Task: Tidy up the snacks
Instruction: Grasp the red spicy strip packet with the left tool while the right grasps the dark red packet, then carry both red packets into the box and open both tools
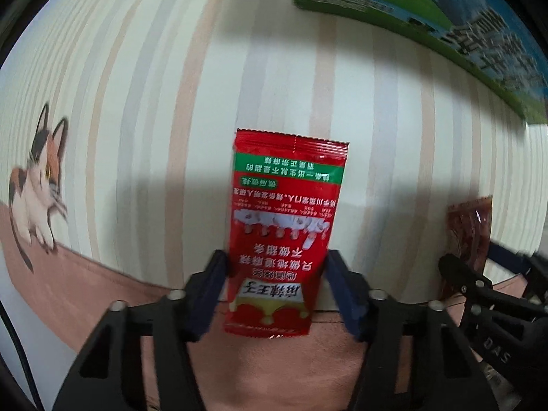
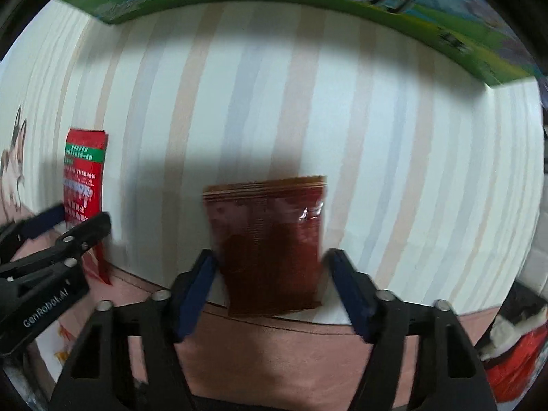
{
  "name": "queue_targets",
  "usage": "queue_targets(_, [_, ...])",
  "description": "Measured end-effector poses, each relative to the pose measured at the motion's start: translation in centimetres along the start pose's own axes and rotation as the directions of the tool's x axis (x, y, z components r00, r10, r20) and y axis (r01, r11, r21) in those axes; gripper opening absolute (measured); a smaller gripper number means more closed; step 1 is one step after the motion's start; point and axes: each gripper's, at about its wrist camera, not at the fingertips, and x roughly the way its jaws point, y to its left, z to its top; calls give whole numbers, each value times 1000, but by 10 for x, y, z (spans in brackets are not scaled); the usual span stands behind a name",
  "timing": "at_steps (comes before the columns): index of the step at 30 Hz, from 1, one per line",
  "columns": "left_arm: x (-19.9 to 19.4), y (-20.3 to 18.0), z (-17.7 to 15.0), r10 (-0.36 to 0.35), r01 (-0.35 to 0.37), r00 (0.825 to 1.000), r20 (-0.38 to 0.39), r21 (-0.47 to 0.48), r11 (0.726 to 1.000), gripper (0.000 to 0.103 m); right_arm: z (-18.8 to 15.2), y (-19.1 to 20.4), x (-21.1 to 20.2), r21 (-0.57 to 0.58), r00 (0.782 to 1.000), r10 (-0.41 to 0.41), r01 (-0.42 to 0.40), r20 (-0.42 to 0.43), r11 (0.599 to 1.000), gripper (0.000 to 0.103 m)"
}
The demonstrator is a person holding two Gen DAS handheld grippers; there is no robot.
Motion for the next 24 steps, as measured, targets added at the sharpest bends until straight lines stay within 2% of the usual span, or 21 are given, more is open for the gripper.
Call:
queue_targets(2, [3, 2, -3, -19, 18, 1000, -21, -33, 999, 52, -6, -18, -4, 59, 998, 61, -59, -20, 997, 59])
queue_targets(4, [5, 0, -4, -9, 9, 1000, -12, -28, 1000, 52, -8, -26, -5, 95, 992, 116, -111, -45, 989, 60])
queue_targets(7, [9, -8, -5, 23, -23, 1000, -2, 6, 1000, 54, -7, -24, -6, 89, 992, 115, -110, -53, 990, 63])
queue_targets(14, [16, -19, -5, 27, -27, 1000, 12, 10, 1000, 54, 4, -1, -2, 49, 997, 62, -60, -50, 997, 72])
queue_targets(16, [-4, -13, -10, 24, -24, 1000, 19, 10, 1000, 52, 4, 9, -4, 44, 999, 38, -36, -37, 998, 72])
queue_targets(20, [-8, -5, -20, 28, -28, 999, 40, 8, 1000, 51, -18, 33, 8, 9, 999, -38, 38, -3, 999, 63])
queue_targets(22, [-16, -7, -31, 31, -32, 998, 47, 8, 999, 50, -30, 59, 4, 3, 999, -45, 45, 17, 999, 59])
queue_targets(24, [-17, -9, -36, 36, -37, 998, 52, 10, 999, 48, -36, 66, 4, -1, 999, -44, 44, 26, 999, 59])
